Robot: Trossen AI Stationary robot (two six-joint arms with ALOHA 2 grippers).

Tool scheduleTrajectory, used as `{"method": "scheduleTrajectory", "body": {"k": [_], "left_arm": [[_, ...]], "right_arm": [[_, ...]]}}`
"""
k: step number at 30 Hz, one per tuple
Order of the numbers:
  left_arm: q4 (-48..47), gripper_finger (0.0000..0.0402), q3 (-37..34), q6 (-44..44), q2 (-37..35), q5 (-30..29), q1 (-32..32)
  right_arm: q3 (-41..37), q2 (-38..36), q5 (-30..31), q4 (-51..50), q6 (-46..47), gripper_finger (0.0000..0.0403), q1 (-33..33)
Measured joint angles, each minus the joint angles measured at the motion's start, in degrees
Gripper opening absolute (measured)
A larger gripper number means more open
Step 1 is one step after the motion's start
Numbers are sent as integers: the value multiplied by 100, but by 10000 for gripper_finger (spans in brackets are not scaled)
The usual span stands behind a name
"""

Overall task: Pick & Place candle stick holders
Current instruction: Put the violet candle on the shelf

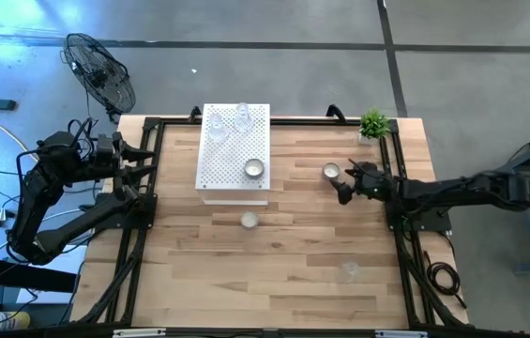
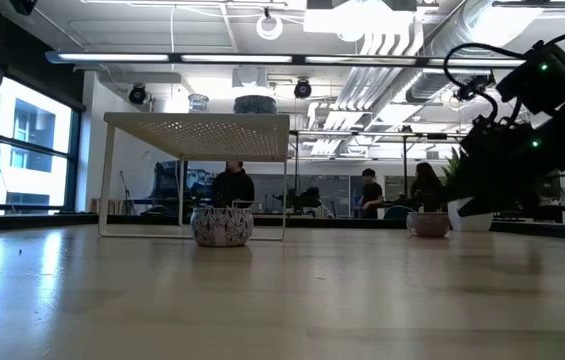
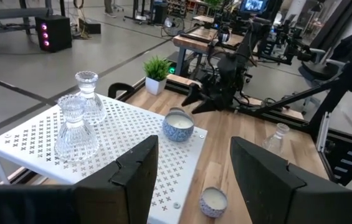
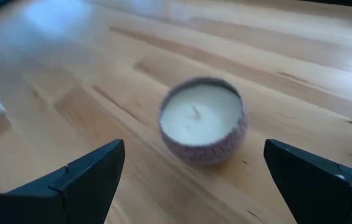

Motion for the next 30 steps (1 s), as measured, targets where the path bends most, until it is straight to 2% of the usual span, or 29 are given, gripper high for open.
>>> {"method": "scheduleTrajectory", "body": {"k": [6,14,30], "left_arm": [[0,195,0,1,0,0,0],[3,195,0,2,0,0,0],[4,195,0,43,0,2,0]], "right_arm": [[-2,574,41,116,-175,378,-1],[28,1241,-3,764,-655,378,-1],[840,2755,242,927,-984,378,-6]]}}
